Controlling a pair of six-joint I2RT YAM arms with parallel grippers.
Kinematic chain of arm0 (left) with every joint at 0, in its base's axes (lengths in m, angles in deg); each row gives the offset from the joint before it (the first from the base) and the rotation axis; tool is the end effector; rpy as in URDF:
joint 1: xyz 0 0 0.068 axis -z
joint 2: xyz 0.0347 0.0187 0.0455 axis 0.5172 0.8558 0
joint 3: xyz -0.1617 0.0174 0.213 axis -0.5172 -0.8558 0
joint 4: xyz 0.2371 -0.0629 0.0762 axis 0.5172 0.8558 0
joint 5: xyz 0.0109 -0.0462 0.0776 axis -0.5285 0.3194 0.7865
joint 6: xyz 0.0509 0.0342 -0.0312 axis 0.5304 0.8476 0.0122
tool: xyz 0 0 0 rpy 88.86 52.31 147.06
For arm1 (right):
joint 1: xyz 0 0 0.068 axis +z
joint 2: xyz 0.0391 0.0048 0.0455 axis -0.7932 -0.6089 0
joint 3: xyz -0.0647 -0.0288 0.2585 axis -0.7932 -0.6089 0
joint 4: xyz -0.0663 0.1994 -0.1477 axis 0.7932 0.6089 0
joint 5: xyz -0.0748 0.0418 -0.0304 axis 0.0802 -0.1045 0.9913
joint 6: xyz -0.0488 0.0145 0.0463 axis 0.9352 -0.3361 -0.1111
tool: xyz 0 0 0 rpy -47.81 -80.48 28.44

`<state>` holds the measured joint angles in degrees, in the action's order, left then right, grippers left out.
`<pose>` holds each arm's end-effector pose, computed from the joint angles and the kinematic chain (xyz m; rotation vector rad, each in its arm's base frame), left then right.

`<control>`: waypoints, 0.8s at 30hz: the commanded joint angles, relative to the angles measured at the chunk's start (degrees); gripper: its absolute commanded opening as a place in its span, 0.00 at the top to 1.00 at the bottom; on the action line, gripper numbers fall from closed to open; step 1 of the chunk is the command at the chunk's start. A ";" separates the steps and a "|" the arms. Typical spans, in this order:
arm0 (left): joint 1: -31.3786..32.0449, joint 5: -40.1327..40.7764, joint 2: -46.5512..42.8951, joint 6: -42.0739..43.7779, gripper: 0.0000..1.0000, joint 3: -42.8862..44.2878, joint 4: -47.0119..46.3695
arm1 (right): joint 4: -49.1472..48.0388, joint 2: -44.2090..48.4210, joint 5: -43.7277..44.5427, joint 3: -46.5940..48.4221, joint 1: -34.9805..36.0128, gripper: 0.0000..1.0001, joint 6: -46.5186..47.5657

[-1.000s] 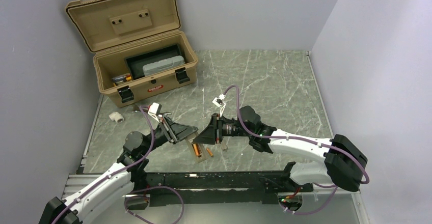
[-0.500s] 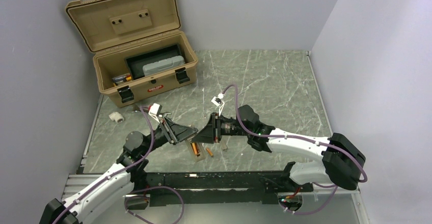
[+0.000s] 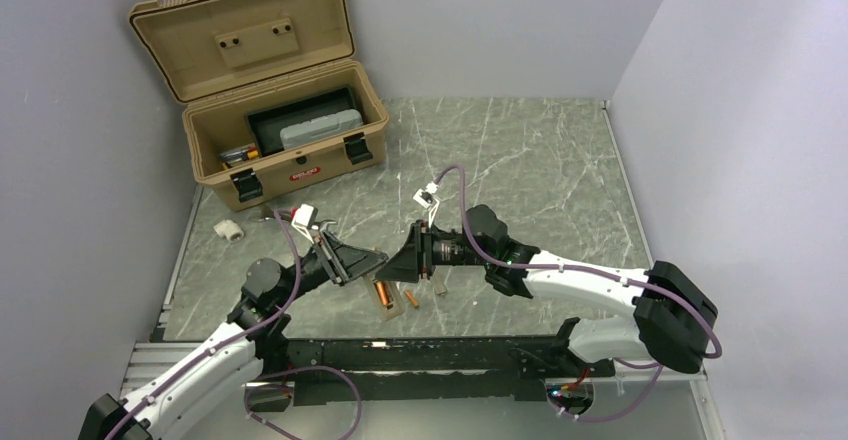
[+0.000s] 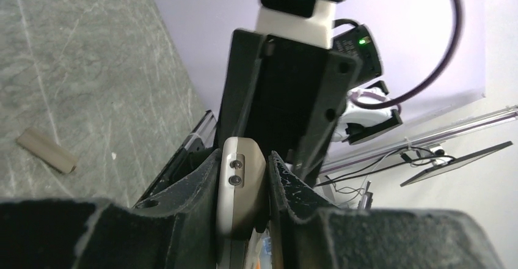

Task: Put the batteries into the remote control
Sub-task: Load the battery into the remote control.

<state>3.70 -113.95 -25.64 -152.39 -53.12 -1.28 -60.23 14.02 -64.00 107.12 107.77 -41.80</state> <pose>0.1185 -0.1111 0.2264 -0.1616 1.6724 -1.8544 0.1419 0.2559 0.2537 -0.5434 1.9781 1.7745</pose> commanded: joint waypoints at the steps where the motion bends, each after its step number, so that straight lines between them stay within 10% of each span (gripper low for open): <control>1: 0.04 0.64 -0.87 1.78 1.00 1.44 3.68 | 1.96 3.00 1.91 4.50 -0.12 0.48 5.98; 7: 0.00 3.72 -1.80 2.39 1.00 1.88 8.59 | 16.72 9.55 8.26 7.60 -0.07 0.38 18.71; 14: -0.01 9.74 -1.28 1.65 1.00 4.48 15.95 | 34.26 12.78 14.72 13.50 1.35 0.69 29.88; 24: -0.09 14.56 -3.25 1.58 1.00 8.37 22.32 | 38.54 11.57 27.68 14.60 11.41 0.54 31.85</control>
<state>3.70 -101.01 -27.83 -151.24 -47.15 21.93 -23.18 25.10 -42.75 120.37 118.81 -10.79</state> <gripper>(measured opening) 0.319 0.352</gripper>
